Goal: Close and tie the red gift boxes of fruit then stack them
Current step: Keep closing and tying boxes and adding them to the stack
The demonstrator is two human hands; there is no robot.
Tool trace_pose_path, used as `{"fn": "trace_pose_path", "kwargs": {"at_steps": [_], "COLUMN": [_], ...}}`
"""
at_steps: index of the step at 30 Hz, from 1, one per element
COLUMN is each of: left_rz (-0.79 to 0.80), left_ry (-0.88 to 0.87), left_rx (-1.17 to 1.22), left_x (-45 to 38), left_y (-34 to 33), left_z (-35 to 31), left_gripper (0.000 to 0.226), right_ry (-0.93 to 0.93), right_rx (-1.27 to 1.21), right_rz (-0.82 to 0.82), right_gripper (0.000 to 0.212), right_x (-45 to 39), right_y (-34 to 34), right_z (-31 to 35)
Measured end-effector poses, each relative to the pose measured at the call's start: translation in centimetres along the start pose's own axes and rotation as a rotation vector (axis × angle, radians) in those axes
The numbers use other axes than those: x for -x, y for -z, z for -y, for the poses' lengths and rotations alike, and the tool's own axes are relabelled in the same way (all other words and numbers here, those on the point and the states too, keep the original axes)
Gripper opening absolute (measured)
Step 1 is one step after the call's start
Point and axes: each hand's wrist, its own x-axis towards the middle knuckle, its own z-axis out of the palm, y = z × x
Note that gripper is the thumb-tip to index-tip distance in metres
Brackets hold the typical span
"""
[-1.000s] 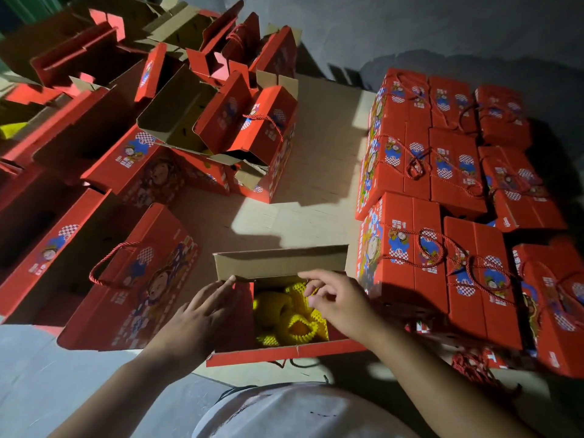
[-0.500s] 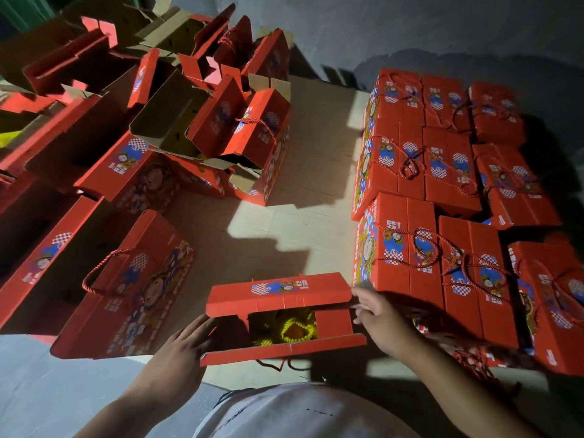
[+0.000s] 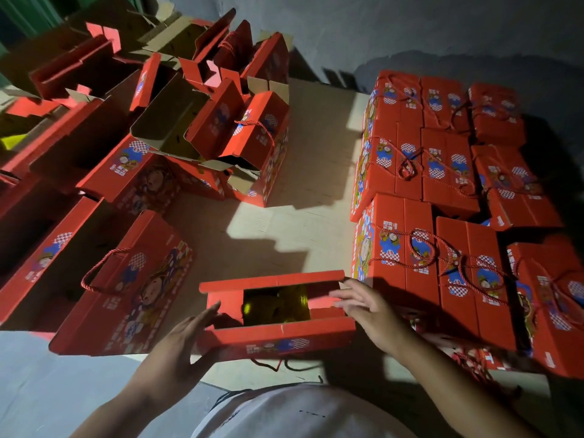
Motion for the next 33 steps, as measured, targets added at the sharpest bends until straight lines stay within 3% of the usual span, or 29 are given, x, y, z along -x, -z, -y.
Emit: {"fn": "trace_pose_path", "kwargs": {"at_steps": [2, 5, 7, 9, 11, 14, 16, 24, 29, 33], "left_rz": [-0.069, -0.118, -0.129, -0.125, -0.055, 0.067, 0.071, 0.015, -0.105, -0.042], "left_ry": [0.048, 0.086, 0.042, -0.062, -0.109, -0.106, -0.125, -0.139, -0.218, -0.173], "left_rx": [0.027, -0.056, -0.112, -0.235, -0.345, -0.535, -0.592, -0.532, -0.577, -0.615], "left_x": [-0.3, -1.0, -1.6, -2.1, -2.2, -2.0, -1.8, -1.2, -0.3, 0.7], "left_y": [-0.4, -1.1, -1.3, -1.5, -1.7, -2.2, -2.5, -3.1, -4.9, -6.1], "left_z": [-0.1, -0.6, -1.3, -1.7, -1.7, -1.9, -2.3, -1.8, 0.3, 0.6], "left_gripper": [0.072, 0.065, 0.052, 0.036, 0.054, 0.099, 0.11, 0.088, 0.067, 0.077], "right_ry": [0.016, 0.08, 0.106, 0.196, 0.284, 0.337, 0.331, 0.381, 0.438, 0.413], "right_rx": [-0.054, 0.024, 0.126, 0.416, 0.653, 0.916, 1.022, 1.024, 1.018, 1.076], "right_rz": [-0.08, -0.061, -0.017, -0.001, 0.021, 0.041, 0.043, 0.014, -0.006, 0.011], "right_gripper": [0.025, 0.017, 0.037, 0.053, 0.068, 0.08, 0.081, 0.079, 0.072, 0.07], "right_x": [0.1, 0.5, 0.9, 0.9, 1.0, 0.9, 0.9, 0.8, 0.9, 2.0], "right_y": [-0.3, -0.9, -1.4, -1.7, -2.0, -2.6, -2.9, -2.7, -2.3, -2.6], "right_z": [0.1, -0.2, -0.5, -0.7, -0.8, -1.2, -1.5, -2.0, -2.7, -4.6]}}
